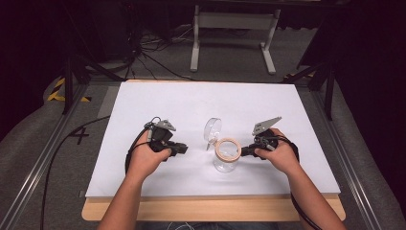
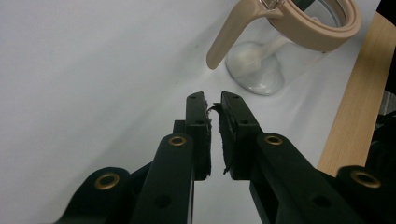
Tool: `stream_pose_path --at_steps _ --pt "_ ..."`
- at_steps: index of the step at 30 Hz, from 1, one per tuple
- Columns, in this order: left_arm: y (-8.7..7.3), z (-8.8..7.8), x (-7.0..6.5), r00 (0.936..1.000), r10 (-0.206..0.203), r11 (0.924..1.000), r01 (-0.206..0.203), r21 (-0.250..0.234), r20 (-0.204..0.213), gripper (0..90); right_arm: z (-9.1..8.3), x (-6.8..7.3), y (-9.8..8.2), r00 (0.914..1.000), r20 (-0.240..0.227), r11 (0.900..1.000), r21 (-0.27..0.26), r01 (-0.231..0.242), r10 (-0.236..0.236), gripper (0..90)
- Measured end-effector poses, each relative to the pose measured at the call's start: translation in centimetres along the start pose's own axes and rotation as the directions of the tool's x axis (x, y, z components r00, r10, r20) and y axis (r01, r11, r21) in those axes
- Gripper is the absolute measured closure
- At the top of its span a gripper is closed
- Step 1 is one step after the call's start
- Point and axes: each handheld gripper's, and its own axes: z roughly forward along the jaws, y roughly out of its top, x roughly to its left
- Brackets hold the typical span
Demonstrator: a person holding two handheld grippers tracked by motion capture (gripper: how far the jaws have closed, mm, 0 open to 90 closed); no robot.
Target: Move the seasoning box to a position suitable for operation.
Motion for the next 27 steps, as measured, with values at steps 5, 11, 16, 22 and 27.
stream_pose_path --at_steps 5,11,16,22,27 --pt "0.2 0.1 0.1 1.0 0.0 1.0 0.0 0.0 0.005 81.6 0.0 0.6 -0.1 0.9999 -0.004 1.0 0.015 0.016 -0.016 90.0" --pt "0.8 0.3 0.3 0.9999 0.006 0.9999 -0.006 -0.012 0.012 81.6 0.1 1.6 -0.1 0.9993 -0.016 0.999 0.03 0.035 -0.034 90.0" --pt "1.0 0.4 0.5 0.9999 -0.003 0.9997 0.003 -0.025 0.013 81.8 0.4 2.8 0.1 0.9976 -0.039 0.997 0.052 0.06 -0.058 90.0" --pt "1.0 0.4 0.7 0.9998 -0.008 0.9995 0.008 -0.032 0.016 81.8 1.1 3.9 0.5 0.9936 -0.076 0.994 0.066 0.089 -0.084 90.0" --pt "0.9 0.1 0.8 0.9998 -0.013 0.9994 0.014 -0.032 0.012 81.8 1.9 4.7 0.8 0.9902 -0.099 0.992 0.068 0.106 -0.099 90.0"
